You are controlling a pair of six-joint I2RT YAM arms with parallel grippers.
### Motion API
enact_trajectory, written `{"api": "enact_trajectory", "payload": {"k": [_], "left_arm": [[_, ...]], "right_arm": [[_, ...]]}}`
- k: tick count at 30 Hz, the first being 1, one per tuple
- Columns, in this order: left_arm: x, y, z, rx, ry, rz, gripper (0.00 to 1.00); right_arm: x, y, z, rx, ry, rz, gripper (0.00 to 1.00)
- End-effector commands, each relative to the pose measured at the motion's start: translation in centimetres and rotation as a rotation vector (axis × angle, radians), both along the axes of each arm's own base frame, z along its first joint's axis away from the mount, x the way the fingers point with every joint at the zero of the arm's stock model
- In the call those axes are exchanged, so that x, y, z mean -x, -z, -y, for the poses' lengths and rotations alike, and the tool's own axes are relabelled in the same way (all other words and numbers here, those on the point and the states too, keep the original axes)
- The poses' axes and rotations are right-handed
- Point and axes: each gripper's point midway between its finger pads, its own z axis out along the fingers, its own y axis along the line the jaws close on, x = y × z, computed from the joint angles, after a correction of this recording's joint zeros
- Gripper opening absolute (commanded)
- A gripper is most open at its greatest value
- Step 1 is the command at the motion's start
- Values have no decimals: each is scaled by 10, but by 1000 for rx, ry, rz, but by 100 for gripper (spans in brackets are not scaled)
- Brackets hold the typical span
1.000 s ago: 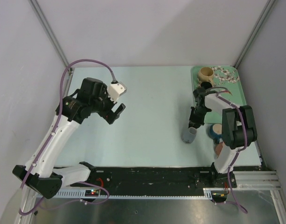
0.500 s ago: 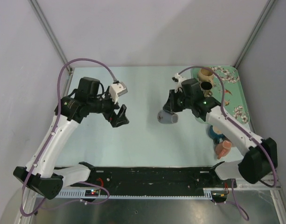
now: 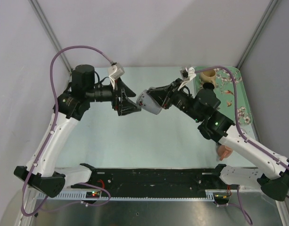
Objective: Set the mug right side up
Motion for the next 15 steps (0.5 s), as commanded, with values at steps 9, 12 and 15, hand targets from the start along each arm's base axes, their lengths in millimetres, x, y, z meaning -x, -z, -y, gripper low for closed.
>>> {"api": "enact_trajectory", "payload": {"k": [9, 12, 15], "left_arm": [[29, -49, 16, 149, 204, 64, 48], [37, -43, 19, 150, 247, 50, 40], [36, -44, 22, 148, 247, 57, 17]], "right_arm": [[19, -81, -2, -260, -8, 175, 0], [19, -84, -4, -274, -14, 186, 0], [19, -82, -12, -274, -31, 187, 0]]}}
